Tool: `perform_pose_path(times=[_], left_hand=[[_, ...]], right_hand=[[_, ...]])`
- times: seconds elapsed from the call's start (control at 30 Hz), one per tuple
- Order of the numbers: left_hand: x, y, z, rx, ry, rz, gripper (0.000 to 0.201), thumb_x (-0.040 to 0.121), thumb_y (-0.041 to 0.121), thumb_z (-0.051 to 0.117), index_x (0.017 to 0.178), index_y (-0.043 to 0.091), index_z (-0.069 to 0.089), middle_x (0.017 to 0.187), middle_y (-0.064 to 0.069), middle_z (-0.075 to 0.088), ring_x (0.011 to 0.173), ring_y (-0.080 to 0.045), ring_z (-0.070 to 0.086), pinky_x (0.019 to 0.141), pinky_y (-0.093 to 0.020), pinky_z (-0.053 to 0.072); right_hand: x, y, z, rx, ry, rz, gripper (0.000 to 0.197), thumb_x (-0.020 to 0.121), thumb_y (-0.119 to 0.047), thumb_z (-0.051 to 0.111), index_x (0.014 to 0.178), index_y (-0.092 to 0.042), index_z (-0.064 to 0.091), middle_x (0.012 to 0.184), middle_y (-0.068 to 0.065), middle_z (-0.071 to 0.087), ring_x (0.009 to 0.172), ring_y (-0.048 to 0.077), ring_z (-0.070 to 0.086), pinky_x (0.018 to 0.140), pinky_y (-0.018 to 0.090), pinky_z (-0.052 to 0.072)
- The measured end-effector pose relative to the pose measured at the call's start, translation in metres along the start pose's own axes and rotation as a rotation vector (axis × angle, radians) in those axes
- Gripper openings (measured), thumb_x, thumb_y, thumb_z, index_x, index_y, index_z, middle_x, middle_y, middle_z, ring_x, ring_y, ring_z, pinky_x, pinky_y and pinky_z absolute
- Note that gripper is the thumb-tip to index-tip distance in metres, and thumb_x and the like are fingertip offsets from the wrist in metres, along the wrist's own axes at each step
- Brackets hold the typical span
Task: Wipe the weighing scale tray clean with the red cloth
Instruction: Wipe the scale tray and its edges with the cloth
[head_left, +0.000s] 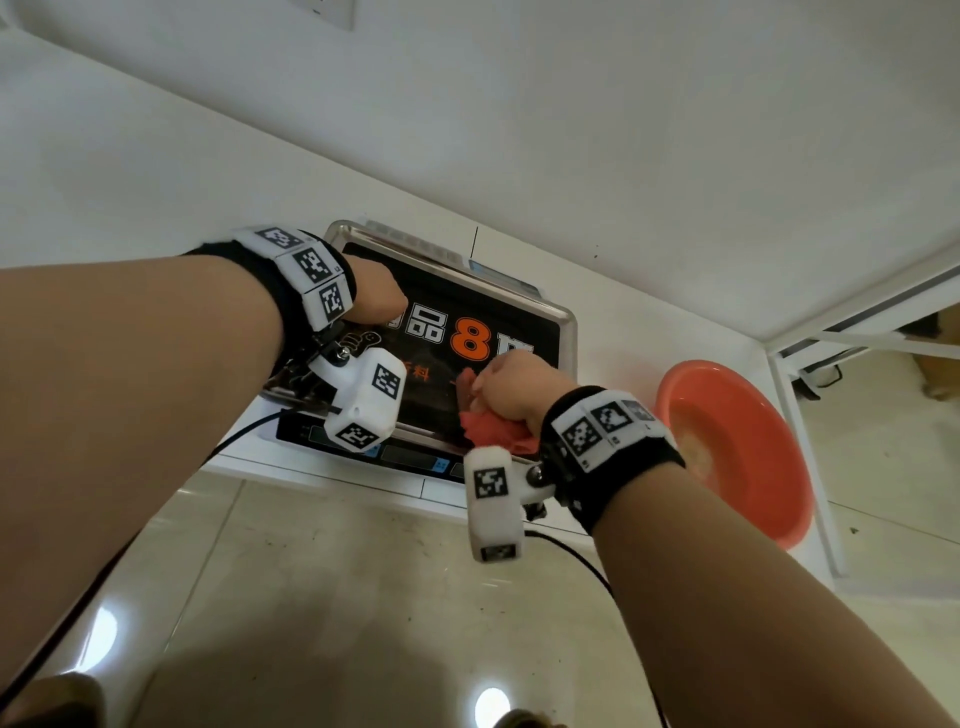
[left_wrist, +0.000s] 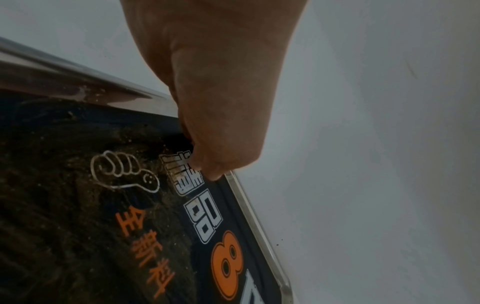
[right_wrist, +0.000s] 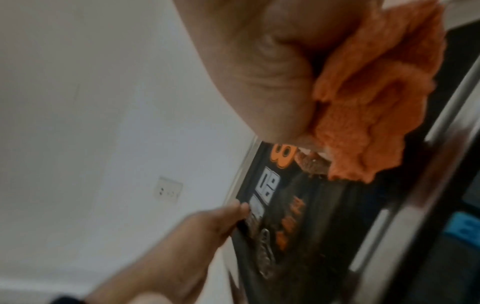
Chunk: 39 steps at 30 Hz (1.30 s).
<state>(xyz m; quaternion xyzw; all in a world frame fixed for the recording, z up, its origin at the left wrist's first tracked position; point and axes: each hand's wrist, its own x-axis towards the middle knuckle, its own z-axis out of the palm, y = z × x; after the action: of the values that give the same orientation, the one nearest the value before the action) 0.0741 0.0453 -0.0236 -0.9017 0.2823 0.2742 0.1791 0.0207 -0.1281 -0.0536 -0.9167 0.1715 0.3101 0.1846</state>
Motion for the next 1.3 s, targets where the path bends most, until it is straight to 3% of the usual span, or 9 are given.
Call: perform_pose_path(times=[0.23, 0.4, 0.5, 0.63, 0.77, 0.9, 1.03, 1.17, 1.3], left_hand=[[-0.001, 0.004, 0.000, 0.000, -0.011, 0.001, 0.032, 0.101, 0.014, 0.031, 0.123, 0.005, 0.053, 0.131, -0.009, 0.054, 0.125, -0.024, 0.051, 0.100, -0.039, 0.041], [-0.001, 0.003, 0.002, 0.040, 0.003, 0.017, 0.034, 0.102, 0.012, 0.030, 0.129, 0.004, 0.050, 0.136, -0.012, 0.051, 0.127, -0.026, 0.049, 0.100, -0.039, 0.040], [0.000, 0.003, 0.002, 0.069, 0.009, 0.027, 0.036, 0.103, 0.012, 0.030, 0.132, 0.004, 0.048, 0.137, -0.012, 0.049, 0.127, -0.027, 0.048, 0.098, -0.038, 0.040], [0.000, 0.004, 0.002, 0.057, 0.024, 0.029, 0.034, 0.102, 0.012, 0.031, 0.129, 0.003, 0.050, 0.133, -0.012, 0.052, 0.124, -0.025, 0.050, 0.080, -0.027, 0.036], [0.000, 0.004, 0.001, 0.063, 0.028, 0.021, 0.033, 0.102, 0.012, 0.033, 0.129, 0.003, 0.050, 0.132, -0.012, 0.053, 0.123, -0.025, 0.052, 0.077, -0.028, 0.035], [-0.001, 0.002, 0.004, 0.071, 0.022, 0.013, 0.034, 0.102, 0.013, 0.034, 0.129, 0.003, 0.050, 0.135, -0.012, 0.051, 0.126, -0.027, 0.050, 0.098, -0.038, 0.041], [0.001, 0.001, 0.003, 0.042, 0.018, -0.002, 0.034, 0.102, 0.011, 0.031, 0.128, 0.002, 0.051, 0.137, -0.012, 0.050, 0.127, -0.028, 0.049, 0.101, -0.040, 0.039], [0.000, 0.001, 0.004, 0.026, 0.026, 0.000, 0.034, 0.102, 0.011, 0.032, 0.129, 0.001, 0.050, 0.138, -0.013, 0.048, 0.128, -0.028, 0.048, 0.102, -0.041, 0.037], [0.002, 0.000, 0.004, 0.065, 0.024, 0.029, 0.032, 0.101, 0.010, 0.034, 0.128, 0.000, 0.050, 0.136, -0.013, 0.050, 0.128, -0.027, 0.048, 0.102, -0.038, 0.039]], right_hand=[[-0.019, 0.022, -0.037, -0.124, 0.038, 0.124, 0.024, 0.100, -0.020, 0.055, 0.112, -0.001, 0.064, 0.111, 0.017, 0.070, 0.099, 0.029, 0.069, 0.095, 0.042, 0.056], [-0.034, 0.038, -0.023, -0.355, -0.139, 0.218, 0.018, 0.100, -0.020, 0.056, 0.104, -0.005, 0.066, 0.082, 0.006, 0.063, 0.073, 0.019, 0.062, 0.071, 0.028, 0.053], [-0.025, 0.032, -0.014, -0.346, -0.093, 0.172, 0.022, 0.101, -0.022, 0.054, 0.111, -0.004, 0.063, 0.092, 0.009, 0.062, 0.084, 0.022, 0.059, 0.087, 0.033, 0.052], [-0.018, 0.015, -0.002, -0.271, -0.091, 0.105, 0.025, 0.099, -0.020, 0.056, 0.116, -0.004, 0.062, 0.112, 0.012, 0.067, 0.100, 0.027, 0.064, 0.097, 0.037, 0.053], [-0.015, 0.008, 0.002, -0.053, -0.060, -0.067, 0.015, 0.093, -0.014, 0.059, 0.106, -0.017, 0.066, 0.101, 0.006, 0.063, 0.089, 0.020, 0.058, 0.087, 0.035, 0.054], [-0.013, 0.010, -0.021, 0.155, -0.064, 0.070, 0.008, 0.096, -0.010, 0.056, 0.100, -0.008, 0.062, 0.088, 0.006, 0.072, 0.081, 0.020, 0.071, 0.082, 0.035, 0.061], [-0.017, 0.031, -0.033, -0.215, 0.020, 0.143, 0.015, 0.096, -0.018, 0.058, 0.083, -0.010, 0.061, 0.084, 0.006, 0.067, 0.085, 0.024, 0.068, 0.078, 0.032, 0.058], [-0.024, 0.033, -0.019, -0.310, -0.120, 0.248, 0.015, 0.099, -0.018, 0.057, 0.092, -0.005, 0.062, 0.067, 0.006, 0.065, 0.055, 0.016, 0.062, 0.054, 0.025, 0.053], [-0.018, 0.007, -0.001, -0.299, -0.104, 0.093, 0.021, 0.098, -0.020, 0.058, 0.112, -0.006, 0.064, 0.102, 0.010, 0.069, 0.084, 0.023, 0.065, 0.085, 0.035, 0.057]])
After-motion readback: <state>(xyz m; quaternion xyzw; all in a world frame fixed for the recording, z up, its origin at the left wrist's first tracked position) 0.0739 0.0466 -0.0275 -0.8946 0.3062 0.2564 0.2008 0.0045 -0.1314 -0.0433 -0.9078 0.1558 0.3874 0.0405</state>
